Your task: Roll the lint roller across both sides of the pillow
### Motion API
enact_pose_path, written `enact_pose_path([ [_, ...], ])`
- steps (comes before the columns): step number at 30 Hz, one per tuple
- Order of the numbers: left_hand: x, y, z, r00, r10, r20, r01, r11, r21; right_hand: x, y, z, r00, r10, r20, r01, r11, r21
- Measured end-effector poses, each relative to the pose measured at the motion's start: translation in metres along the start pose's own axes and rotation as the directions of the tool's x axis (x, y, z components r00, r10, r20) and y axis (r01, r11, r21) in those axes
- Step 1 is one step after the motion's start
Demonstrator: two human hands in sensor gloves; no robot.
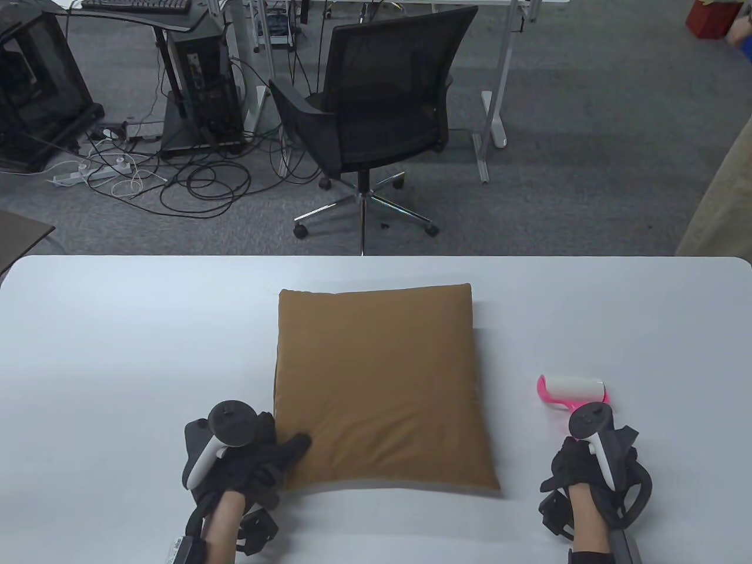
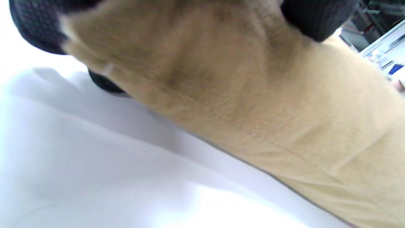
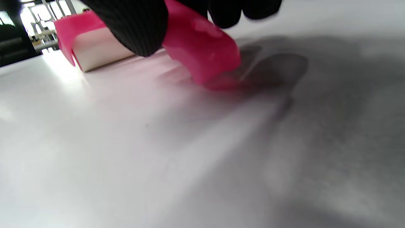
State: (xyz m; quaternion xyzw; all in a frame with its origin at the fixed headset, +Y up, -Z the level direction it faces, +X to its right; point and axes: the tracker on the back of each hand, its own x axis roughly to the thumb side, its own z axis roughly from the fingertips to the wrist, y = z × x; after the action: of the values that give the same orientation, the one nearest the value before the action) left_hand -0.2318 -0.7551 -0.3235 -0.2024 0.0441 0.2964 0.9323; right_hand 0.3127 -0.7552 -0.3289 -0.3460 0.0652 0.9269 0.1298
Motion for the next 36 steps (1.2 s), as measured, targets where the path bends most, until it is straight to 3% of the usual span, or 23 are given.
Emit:
enact_pose_path([
  [4, -0.002, -0.003, -0.002, 1.0, 0.028, -0.013, -0.028, 0.999, -0.017, 0.004, -0.02, 0.007, 0.987, -0.121, 0.109, 0.134, 0.983, -0.123],
  [7, -0.003, -0.005, -0.004, 1.0, 0.022, -0.01, -0.023, 1.0, -0.019, 0.016, -0.045, 0.027, 0.955, -0.135, 0.264, 0.201, 0.95, -0.24],
  [9, -0.004, -0.005, -0.004, 0.999, 0.038, -0.008, -0.038, 0.999, -0.021, 0.025, -0.058, 0.045, 0.914, -0.167, 0.369, 0.278, 0.922, -0.27],
  [12, -0.004, -0.005, -0.004, 0.999, 0.04, -0.006, -0.041, 0.999, -0.023, 0.039, -0.08, 0.08, 0.818, -0.208, 0.536, 0.383, 0.893, -0.237],
  [17, -0.004, -0.006, -0.004, 1.0, 0.031, -0.003, -0.031, 0.999, -0.019, 0.058, -0.1, 0.14, 0.697, -0.044, 0.715, 0.339, 0.899, -0.276],
  [22, -0.003, -0.007, -0.003, 1.0, 0.03, -0.003, -0.03, 0.999, -0.019, 0.063, -0.083, 0.173, 0.641, 0.113, 0.759, 0.233, 0.914, -0.333],
  [26, 0.0, -0.008, -0.003, 1.0, 0.01, 0.007, -0.009, 1.0, -0.021, 0.071, -0.064, 0.177, 0.639, 0.202, 0.743, 0.161, 0.908, -0.386],
  [31, 0.001, -0.009, -0.003, 1.0, 0.019, 0.011, -0.019, 0.999, -0.028, 0.092, -0.06, 0.168, 0.691, 0.235, 0.684, 0.119, 0.896, -0.428],
  [36, 0.001, -0.008, -0.003, 1.0, 0.021, 0.011, -0.021, 0.999, -0.033, 0.121, -0.055, 0.145, 0.719, 0.204, 0.664, 0.086, 0.923, -0.376],
])
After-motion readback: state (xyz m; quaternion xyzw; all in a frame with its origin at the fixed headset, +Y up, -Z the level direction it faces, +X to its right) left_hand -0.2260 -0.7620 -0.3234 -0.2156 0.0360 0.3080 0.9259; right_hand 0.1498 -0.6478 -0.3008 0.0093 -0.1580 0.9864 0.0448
